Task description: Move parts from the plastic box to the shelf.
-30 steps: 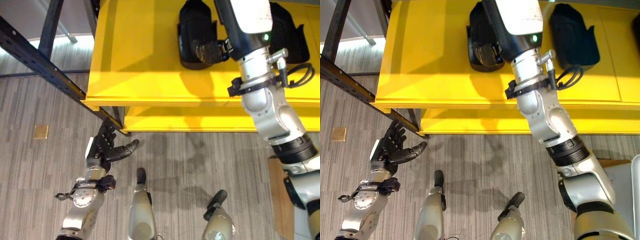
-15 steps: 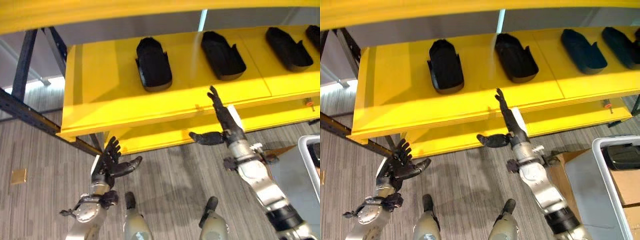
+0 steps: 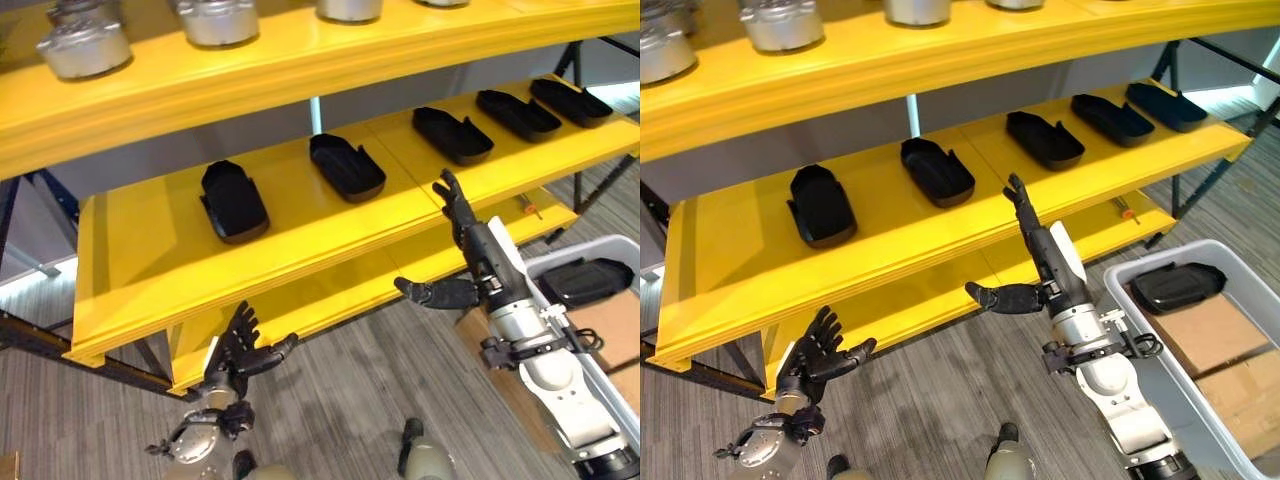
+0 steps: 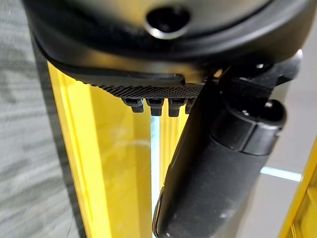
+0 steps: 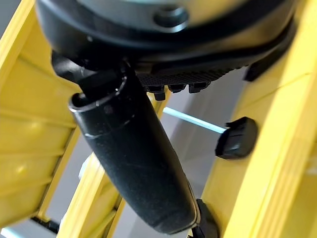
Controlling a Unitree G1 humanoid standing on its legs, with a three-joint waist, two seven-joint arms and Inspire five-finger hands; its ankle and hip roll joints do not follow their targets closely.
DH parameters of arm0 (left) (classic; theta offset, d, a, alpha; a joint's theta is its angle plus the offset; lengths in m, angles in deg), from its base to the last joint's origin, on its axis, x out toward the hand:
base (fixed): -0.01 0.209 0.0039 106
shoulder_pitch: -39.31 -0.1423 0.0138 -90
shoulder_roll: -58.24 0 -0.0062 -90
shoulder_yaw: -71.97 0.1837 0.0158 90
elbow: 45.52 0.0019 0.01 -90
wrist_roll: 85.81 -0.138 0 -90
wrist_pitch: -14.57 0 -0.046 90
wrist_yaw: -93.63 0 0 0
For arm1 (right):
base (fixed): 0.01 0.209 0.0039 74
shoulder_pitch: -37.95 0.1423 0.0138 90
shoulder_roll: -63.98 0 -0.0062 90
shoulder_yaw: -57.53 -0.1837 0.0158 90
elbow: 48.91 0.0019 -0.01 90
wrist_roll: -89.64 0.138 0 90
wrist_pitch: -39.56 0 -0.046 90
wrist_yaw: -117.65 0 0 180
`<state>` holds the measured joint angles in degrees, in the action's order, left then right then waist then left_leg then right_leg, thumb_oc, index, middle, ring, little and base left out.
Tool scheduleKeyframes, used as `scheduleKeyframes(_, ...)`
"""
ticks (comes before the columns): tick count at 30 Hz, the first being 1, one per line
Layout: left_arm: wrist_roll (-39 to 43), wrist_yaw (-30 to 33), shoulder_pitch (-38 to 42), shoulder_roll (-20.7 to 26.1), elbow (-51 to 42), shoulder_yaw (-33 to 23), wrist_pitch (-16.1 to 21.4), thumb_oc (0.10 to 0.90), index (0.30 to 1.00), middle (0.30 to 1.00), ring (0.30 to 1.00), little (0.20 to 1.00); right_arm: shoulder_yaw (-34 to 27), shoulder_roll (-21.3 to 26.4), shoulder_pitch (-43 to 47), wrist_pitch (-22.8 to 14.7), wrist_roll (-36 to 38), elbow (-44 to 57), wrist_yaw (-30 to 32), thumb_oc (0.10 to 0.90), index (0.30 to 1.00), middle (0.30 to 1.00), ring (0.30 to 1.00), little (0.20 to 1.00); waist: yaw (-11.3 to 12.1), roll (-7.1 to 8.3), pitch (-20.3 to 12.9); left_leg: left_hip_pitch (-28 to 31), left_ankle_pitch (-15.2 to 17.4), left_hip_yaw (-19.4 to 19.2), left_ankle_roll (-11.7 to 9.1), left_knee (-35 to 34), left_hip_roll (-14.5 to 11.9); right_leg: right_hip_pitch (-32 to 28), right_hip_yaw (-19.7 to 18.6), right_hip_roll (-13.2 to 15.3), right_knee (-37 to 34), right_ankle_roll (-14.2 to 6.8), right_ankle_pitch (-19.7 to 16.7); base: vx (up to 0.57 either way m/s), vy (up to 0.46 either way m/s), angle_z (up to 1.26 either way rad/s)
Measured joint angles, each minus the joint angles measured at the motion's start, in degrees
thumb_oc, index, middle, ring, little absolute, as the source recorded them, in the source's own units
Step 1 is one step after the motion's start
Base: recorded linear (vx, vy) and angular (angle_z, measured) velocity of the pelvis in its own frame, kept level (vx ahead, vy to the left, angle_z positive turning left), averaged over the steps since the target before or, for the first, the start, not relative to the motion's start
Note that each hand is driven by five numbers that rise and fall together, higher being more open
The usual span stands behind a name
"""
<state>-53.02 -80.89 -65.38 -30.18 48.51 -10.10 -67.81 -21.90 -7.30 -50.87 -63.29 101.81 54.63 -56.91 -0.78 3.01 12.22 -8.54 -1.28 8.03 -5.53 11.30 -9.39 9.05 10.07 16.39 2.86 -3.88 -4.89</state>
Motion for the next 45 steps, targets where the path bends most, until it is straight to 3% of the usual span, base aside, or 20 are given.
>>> scheduleKeyframes(1,0.0,0.1,0.3,-0.4,-0.1,0.5,0.2,0.900,1.000,1.000,1.000,1.000,-0.1,-0.7,0.2,-0.1,1.2,0.0,-0.1,0.900,1.000,1.000,1.000,1.000,-0.1,0.44,0.0,-2.2,2.3,-1.4,2.4,1.2,6.6,-1.1,-0.5,1.3,-4.0,-0.7,0.2,0.07,0.045,-0.43)
scheduleKeyframes(2,0.0,0.0,0.1,-0.6,0.0,1.0,0.5,0.900,1.000,1.000,1.000,1.000,0.0,-0.6,0.4,0.0,1.8,0.0,-0.3,0.900,1.000,1.000,1.000,1.000,0.4,-1.43,-0.5,-2.7,4.1,0.4,5.2,-1.0,11.2,-0.9,-1.6,0.4,-4.3,-2.8,1.3,0.07,0.102,-1.01)
scheduleKeyframes(3,0.0,0.0,0.3,-0.4,0.5,0.6,0.6,0.900,1.000,1.000,1.000,1.000,0.4,-1.6,0.2,0.0,2.1,-0.3,-1.0,0.900,1.000,1.000,1.000,1.000,3.1,-1.83,0.0,-3.1,2.7,0.9,3.5,0.2,9.7,2.4,-2.7,-2.0,2.0,-3.2,2.1,0.05,0.157,-0.93)
scheduleKeyframes(5,0.1,0.6,-0.4,2.1,0.2,-0.7,0.8,0.900,1.000,1.000,1.000,1.000,1.7,-3.1,-1.6,0.1,2.0,-0.3,-2.6,0.900,1.000,1.000,1.000,1.000,1.9,-0.19,0.0,-2.5,2.8,0.1,3.4,-0.9,7.7,3.5,-0.9,-4.5,17.6,-3.2,6.7,0.05,0.149,-0.26)
scheduleKeyframes(6,0.0,0.5,-1.2,4.8,-0.3,-1.0,1.5,0.900,1.000,1.000,1.000,1.000,1.8,-5.3,-1.5,0.2,2.1,-0.3,-3.1,0.900,1.000,1.000,1.000,1.000,2.6,2.74,-0.7,-2.2,3.1,-1.0,2.7,-2.5,9.1,2.6,-0.3,-4.5,17.4,-2.5,9.3,0.06,0.114,-0.23)
scheduleKeyframes(7,0.1,0.3,-0.4,5.8,1.0,-0.8,1.3,0.900,1.000,1.000,1.000,1.000,1.5,-6.5,0.3,0.0,2.0,-0.5,-3.2,0.900,1.000,1.000,1.000,1.000,3.2,3.17,-0.6,-1.9,1.4,-2.7,2.6,-3.2,8.4,0.2,-0.2,-4.8,12.8,-2.3,10.5,0.09,0.168,-0.45)
scheduleKeyframes(10,0.1,0.1,0.5,5.7,1.9,0.6,1.1,0.900,1.000,1.000,1.000,1.000,1.2,-7.4,2.5,-0.1,2.0,-0.3,-3.1,0.900,1.000,1.000,1.000,1.000,1.7,0.99,0.2,0.4,-0.4,-5.0,4.0,-5.7,8.6,-4.9,-0.3,-4.8,3.5,-3.3,5.8,0.10,0.202,-0.18)
scheduleKeyframes(20,0.0,0.4,0.3,5.9,-0.1,0.4,1.2,0.900,1.000,1.000,1.000,1.000,3.1,-8.3,0.9,1.2,2.0,-0.2,-4.6,0.900,1.000,1.000,1.000,1.000,0.3,1.03,0.0,6.7,-2.0,-15.7,6.2,-11.7,10.7,-6.0,-6.3,-2.6,-3.2,-5.6,-1.5,0.02,0.094,-0.49)
scheduleKeyframes(23,0.0,0.5,0.9,6.0,-0.1,0.4,1.2,0.900,1.000,1.000,1.000,1.000,4.1,-8.9,3.1,1.4,2.0,-1.1,-4.0,0.900,1.000,1.000,1.000,1.000,0.8,0.29,0.8,8.4,-1.4,-21.9,6.2,-11.6,8.4,-2.4,-1.4,-3.5,-0.9,-3.8,-4.0,-0.07,-0.027,-1.07)
scheduleKeyframes(24,0.0,0.4,2.2,5.8,0.6,0.5,1.0,0.900,1.000,1.000,1.000,1.000,5.7,-9.5,6.4,1.5,1.6,-3.2,-3.7,0.900,1.000,1.000,1.000,1.000,1.2,-0.93,2.2,8.6,-0.6,-24.8,6.7,-10.3,7.1,-2.0,12.5,-0.1,0.5,-0.4,-3.1,0.01,-0.294,-1.20)
scheduleKeyframes(25,0.1,0.5,4.2,3.2,0.9,0.7,1.2,0.900,1.000,1.000,1.000,1.000,7.0,-8.7,9.5,2.0,1.3,-4.7,-3.6,0.900,1.000,1.000,1.000,1.000,1.1,-3.38,3.3,8.7,-0.4,-26.0,5.9,-9.3,5.5,-2.1,22.5,9.6,8.1,-2.2,-2.3,0.08,-0.449,-1.03)
scheduleKeyframes(27,0.2,0.5,3.9,3.9,-0.2,0.0,1.2,0.900,1.000,1.000,1.000,1.000,8.9,-8.8,11.8,2.4,-0.4,-5.0,-3.9,0.900,1.000,1.000,1.000,1.000,2.6,-3.86,3.6,8.5,0.2,-27.6,3.1,-8.4,4.1,-3.1,22.4,20.1,7.6,-8.0,-5.9,0.12,-0.412,-0.67)
scheduleKeyframes(29,0.2,0.7,2.9,4.3,-0.1,-1.8,1.2,0.900,1.000,1.000,1.000,1.000,8.9,-9.3,11.3,2.3,-1.1,-4.5,-4.2,0.900,1.000,1.000,1.000,1.000,3.0,-3.57,3.5,8.2,0.2,-28.5,2.0,-7.6,2.2,-4.1,18.7,21.9,3.7,-12.0,-8.4,0.14,-0.272,-0.54)
scheduleKeyframes(30,0.2,1.2,2.7,4.5,0.2,-3.6,1.2,0.900,1.000,1.000,1.000,1.000,8.4,-8.8,9.6,2.3,-1.1,-3.6,-4.2,0.900,1.000,1.000,1.000,1.000,2.7,-2.91,3.5,8.2,-1.3,-28.0,-0.2,-7.7,0.4,-6.3,15.3,18.8,-0.4,-12.2,-8.6,0.17,-0.251,-0.13)
scheduleKeyframes(31,0.2,1.5,2.7,5.9,0.2,-4.9,1.2,0.900,1.000,1.000,1.000,1.000,7.9,-8.4,7.1,2.3,-1.0,-3.1,-3.8,0.900,1.000,1.000,1.000,1.000,2.4,0.21,2.9,8.6,-2.9,-27.0,-2.8,-8.6,-0.7,-9.8,14.0,14.2,-2.0,-12.1,-8.7,0.15,-0.253,0.01)
scheduleKeyframes(32,0.0,1.2,3.5,3.4,2.5,-5.1,1.5,0.900,1.000,1.000,1.000,1.000,7.5,-6.9,6.3,2.4,-1.0,-3.5,-3.7,0.900,1.000,1.000,1.000,1.000,2.6,-0.87,2.7,9.9,-4.3,-26.5,-4.1,-10.2,-2.7,-11.9,16.2,11.4,-2.9,-11.9,-6.8,0.12,-0.278,0.07)
scheduleKeyframes(35,0.3,1.2,1.8,-1.8,1.5,-0.1,1.1,0.900,1.000,1.000,1.000,1.000,3.5,-1.5,3.6,3.3,-0.7,-4.1,-3.3,0.900,1.000,1.000,1.000,1.000,-1.1,-5.14,1.4,9.5,-11.4,-24.7,-0.9,-13.1,-7.7,-9.5,16.9,5.6,1.2,-8.5,-2.8,0.08,-0.320,0.01)
scheduleKeyframes(40,0.5,0.5,5.0,-2.6,1.6,1.9,1.1,0.900,1.000,1.000,1.000,1.000,-0.7,-1.5,-0.3,2.8,0.0,-3.6,-2.4,0.900,1.000,1.000,1.000,1.000,-4.1,-4.61,1.1,5.1,-21.9,-26.8,-1.2,-10.3,-14.8,-5.3,16.7,-0.3,6.9,-5.3,3.5,0.12,-0.322,-0.03)
scheduleKeyframes(43,0.6,0.5,4.5,-2.2,1.6,1.7,1.2,0.900,1.000,1.000,1.000,1.000,-0.7,-1.3,-3.9,2.2,0.6,-2.4,-3.1,0.900,1.000,1.000,1.000,1.000,-3.3,-4.37,0.4,4.6,-28.0,-25.8,4.3,-10.4,-17.8,-3.8,15.8,-2.5,9.6,-2.1,6.7,0.10,-0.234,-0.22)
scheduleKeyframes(45,0.6,0.5,4.5,-2.3,2.0,1.7,1.2,0.900,1.000,1.000,1.000,1.000,-1.3,-1.5,-4.7,2.1,1.1,-2.5,-3.3,0.900,1.000,1.000,1.000,1.000,-3.5,-4.70,0.3,2.7,-28.9,-22.8,5.4,-6.4,-19.1,-3.4,14.7,-4.8,9.3,-0.5,6.7,0.09,-0.177,-0.39)
